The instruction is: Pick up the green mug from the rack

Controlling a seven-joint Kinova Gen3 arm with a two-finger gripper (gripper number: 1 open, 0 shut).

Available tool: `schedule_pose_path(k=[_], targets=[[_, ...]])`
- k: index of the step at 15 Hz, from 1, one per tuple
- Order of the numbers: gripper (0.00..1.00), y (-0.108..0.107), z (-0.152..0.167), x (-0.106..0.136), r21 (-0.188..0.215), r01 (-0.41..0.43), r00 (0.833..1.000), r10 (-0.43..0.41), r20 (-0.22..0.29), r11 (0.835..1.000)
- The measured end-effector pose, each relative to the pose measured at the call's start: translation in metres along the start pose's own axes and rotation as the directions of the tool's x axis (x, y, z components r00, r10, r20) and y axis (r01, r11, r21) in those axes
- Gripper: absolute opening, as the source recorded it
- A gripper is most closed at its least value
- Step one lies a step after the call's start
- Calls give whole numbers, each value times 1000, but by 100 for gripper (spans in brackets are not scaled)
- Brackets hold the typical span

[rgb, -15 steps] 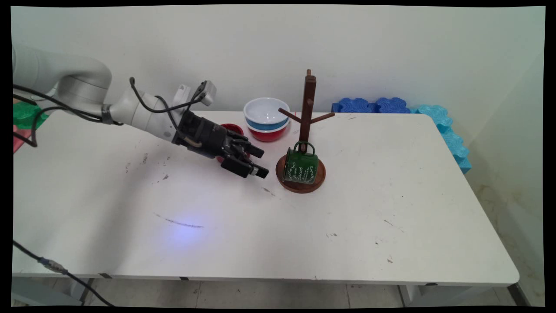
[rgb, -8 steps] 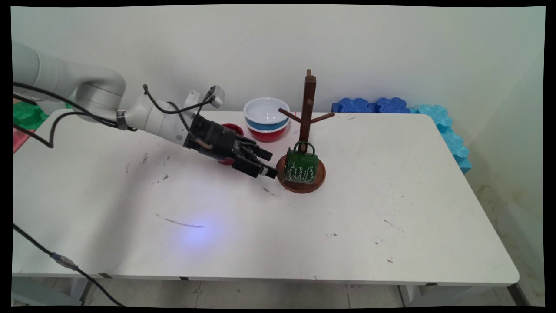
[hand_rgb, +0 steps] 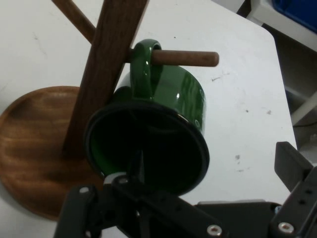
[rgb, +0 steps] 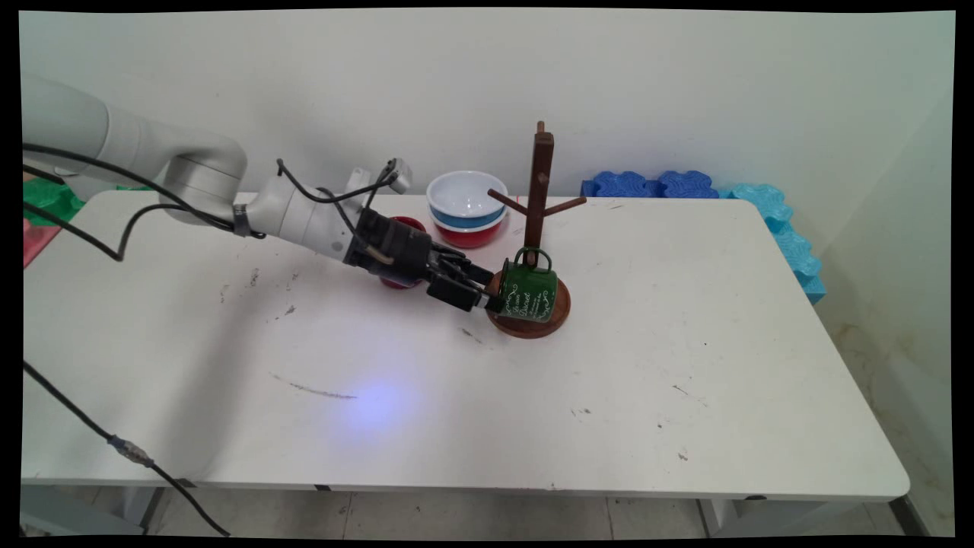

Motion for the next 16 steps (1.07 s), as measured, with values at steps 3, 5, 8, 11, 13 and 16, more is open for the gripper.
schedule_pose_path(k=[3, 5, 8, 11, 13, 16], targets=[[100, -3, 9, 0, -2, 17, 1000, -17, -7, 1000], [100, -5, 13, 0, -1, 26, 1000, -26, -11, 1000], [100, -8, 19, 0, -1, 36, 999, -36, -14, 999], [0, -11, 24, 0, -1, 45, 999, -45, -17, 999], [0, -12, 26, 0, -1, 48, 999, -48, -18, 999], [0, -13, 29, 0, -1, 52, 998, -52, -19, 999]])
